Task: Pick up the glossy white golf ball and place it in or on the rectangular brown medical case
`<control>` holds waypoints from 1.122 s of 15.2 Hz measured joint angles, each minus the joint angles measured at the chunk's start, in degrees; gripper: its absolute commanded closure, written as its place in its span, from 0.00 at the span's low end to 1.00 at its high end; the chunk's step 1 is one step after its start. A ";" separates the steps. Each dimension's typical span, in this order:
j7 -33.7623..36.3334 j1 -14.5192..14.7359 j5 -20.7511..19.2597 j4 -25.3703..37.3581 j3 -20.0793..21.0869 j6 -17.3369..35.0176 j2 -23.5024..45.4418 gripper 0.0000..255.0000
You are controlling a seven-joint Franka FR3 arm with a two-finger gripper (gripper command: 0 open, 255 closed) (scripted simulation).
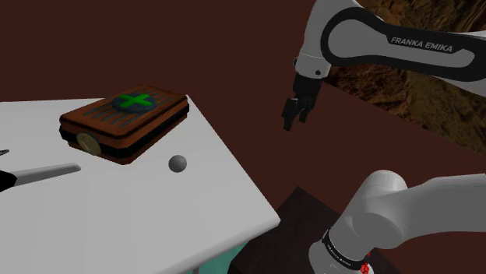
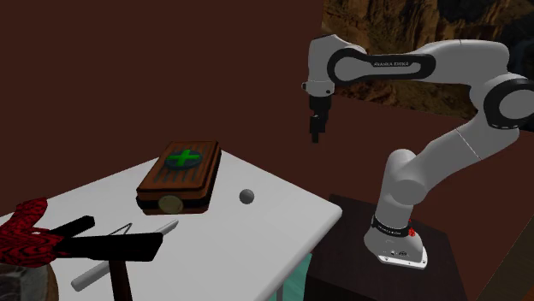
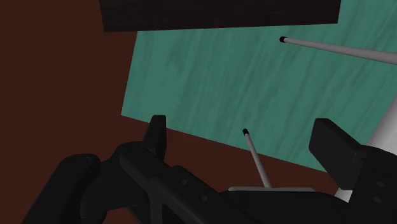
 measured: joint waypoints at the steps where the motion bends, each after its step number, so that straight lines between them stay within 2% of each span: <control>1: 0.00 0.00 0.00 0.00 0.00 0.00 0.00 0.00; 7: 5.75 2.51 4.62 -1.21 4.97 5.20 1.35 0.00; 17: 16.93 6.42 11.07 1.32 15.37 17.50 9.79 0.00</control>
